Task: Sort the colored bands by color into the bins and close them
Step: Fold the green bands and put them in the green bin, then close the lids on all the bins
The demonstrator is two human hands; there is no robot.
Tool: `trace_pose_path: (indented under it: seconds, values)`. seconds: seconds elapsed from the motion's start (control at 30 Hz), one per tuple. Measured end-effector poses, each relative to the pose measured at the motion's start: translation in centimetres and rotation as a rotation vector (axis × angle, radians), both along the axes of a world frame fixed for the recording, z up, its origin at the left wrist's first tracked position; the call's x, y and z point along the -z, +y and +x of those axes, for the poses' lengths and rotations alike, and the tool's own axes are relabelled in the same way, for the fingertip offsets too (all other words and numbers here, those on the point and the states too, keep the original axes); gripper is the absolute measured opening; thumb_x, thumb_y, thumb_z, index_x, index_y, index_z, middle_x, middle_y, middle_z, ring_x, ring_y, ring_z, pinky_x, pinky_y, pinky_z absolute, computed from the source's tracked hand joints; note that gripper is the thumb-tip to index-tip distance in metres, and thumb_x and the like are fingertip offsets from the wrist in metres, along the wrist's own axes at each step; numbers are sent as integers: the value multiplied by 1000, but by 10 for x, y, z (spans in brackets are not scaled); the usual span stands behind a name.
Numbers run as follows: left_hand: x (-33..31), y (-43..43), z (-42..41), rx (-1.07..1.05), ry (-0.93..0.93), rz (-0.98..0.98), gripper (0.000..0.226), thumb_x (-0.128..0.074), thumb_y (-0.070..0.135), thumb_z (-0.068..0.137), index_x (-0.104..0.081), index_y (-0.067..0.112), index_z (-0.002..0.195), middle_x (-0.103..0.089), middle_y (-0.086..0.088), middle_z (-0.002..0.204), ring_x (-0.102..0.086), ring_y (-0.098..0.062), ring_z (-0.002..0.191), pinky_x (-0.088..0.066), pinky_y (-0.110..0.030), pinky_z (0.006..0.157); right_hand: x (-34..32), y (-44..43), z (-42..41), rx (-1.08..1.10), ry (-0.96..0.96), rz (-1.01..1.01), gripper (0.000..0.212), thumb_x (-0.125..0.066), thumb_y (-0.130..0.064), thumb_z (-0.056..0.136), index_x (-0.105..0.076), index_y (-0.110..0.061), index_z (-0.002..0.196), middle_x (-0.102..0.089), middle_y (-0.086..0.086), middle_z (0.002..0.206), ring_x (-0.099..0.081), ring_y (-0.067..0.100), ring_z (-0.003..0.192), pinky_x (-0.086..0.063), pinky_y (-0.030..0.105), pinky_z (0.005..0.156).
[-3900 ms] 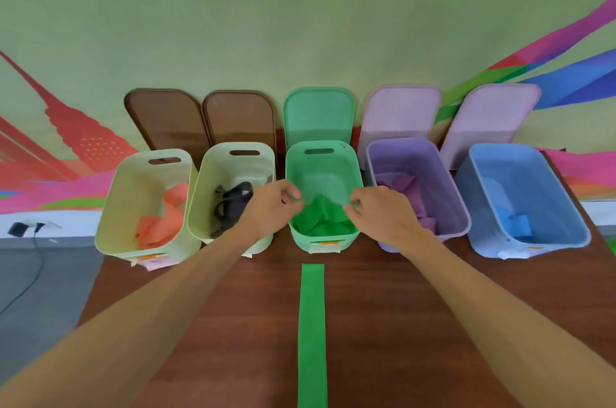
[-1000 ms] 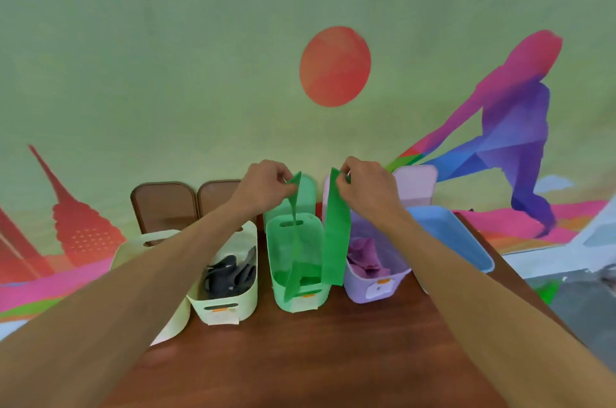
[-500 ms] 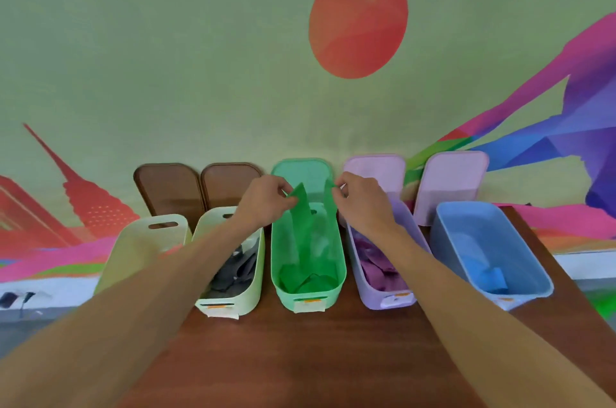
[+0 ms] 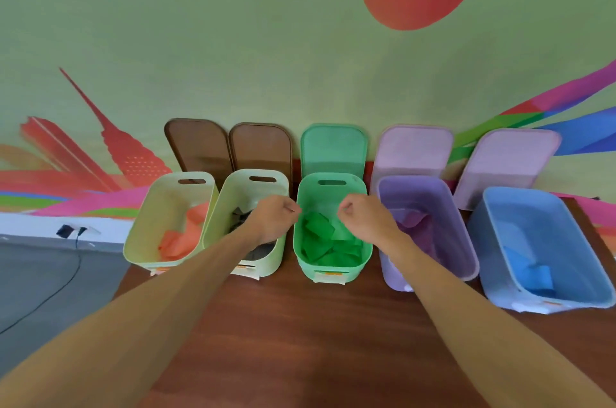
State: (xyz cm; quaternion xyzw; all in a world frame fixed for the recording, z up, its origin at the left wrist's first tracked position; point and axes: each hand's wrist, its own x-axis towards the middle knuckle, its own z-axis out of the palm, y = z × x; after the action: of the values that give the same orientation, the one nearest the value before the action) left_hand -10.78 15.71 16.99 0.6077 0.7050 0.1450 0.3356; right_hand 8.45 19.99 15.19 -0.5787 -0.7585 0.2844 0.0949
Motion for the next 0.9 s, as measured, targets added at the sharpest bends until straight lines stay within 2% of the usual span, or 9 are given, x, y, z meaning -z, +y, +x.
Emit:
trace_pose_path:
  seconds: [0.1,0.23,0.33,0.4,0.53,0.63,0.7,0.8,0.9]
  values:
    - [-3,-15,-26,27,81,-5,25,-48,17,94,-68,13,108,-69,-4,106,-63,-20,100,-44,-23,83,-1,-6,-19,-58,1,-55,25,-50,-18,91,-69,-2,94,-71,17,95,-67,29,88,-54,41,83]
    - [-14,-37,-72,-4,154,-9,27,-46,18,93,-68,17,109,-64,1,103,-57,-16,99,-39,-21,84,-7,-20,-61,-118,-28,-52,23,-52,-18,90,-69,-3,92,-71,17,94,-67,30,88,-55,43,81]
    - [-25,-57,-121,-15,219,42,22,-50,22,90,-69,21,100,-64,3,96,-60,-18,97,-43,-25,82,-15,-35,-102,-132,-133,-18,23,-50,-16,85,-64,-3,73,-66,15,74,-62,31,69,-55,38,63]
    - [-34,-74,-158,23,272,35,21,-50,22,89,-69,18,98,-65,3,94,-61,-18,95,-44,-26,79,-22,-49,-132,-156,-207,-17,26,-48,-15,84,-49,-10,58,-49,9,58,-48,27,56,-41,32,53]
    - [-56,-113,-241,41,344,54,18,-51,26,88,-68,23,95,-68,2,103,-62,-21,95,-50,-34,86,-42,-79,-196,-156,-317,41,21,-49,-23,89,-54,-17,70,-52,4,70,-54,27,74,-45,31,65]
    - [-68,-135,-297,43,361,86,21,-51,26,88,-68,18,99,-68,1,102,-61,-22,95,-50,-35,86,-54,-99,-242,-184,-392,122,34,-48,-22,89,-41,-18,56,-42,1,59,-51,27,70,-40,30,59]
    - [-72,-143,-324,38,361,91,22,-51,29,88,-67,17,97,-68,-3,105,-61,-23,95,-50,-36,86,-63,-109,-265,-197,-444,154,29,-47,-20,89,-43,-18,60,-41,0,59,-51,26,69,-38,31,55]
    - [-71,-142,-349,57,352,93,23,-50,31,88,-65,17,97,-67,-4,108,-60,-24,96,-50,-39,88,-76,-114,-287,-196,-511,207,12,-47,-24,91,-56,-17,86,-57,3,81,-59,25,82,-41,32,65]
    - [-68,-129,-358,64,309,136,27,-48,28,91,-66,10,100,-67,-7,107,-61,-26,96,-50,-36,85,-89,-107,-298,-178,-549,260,19,-47,-25,90,-61,-14,98,-61,6,97,-61,27,94,-41,31,69]
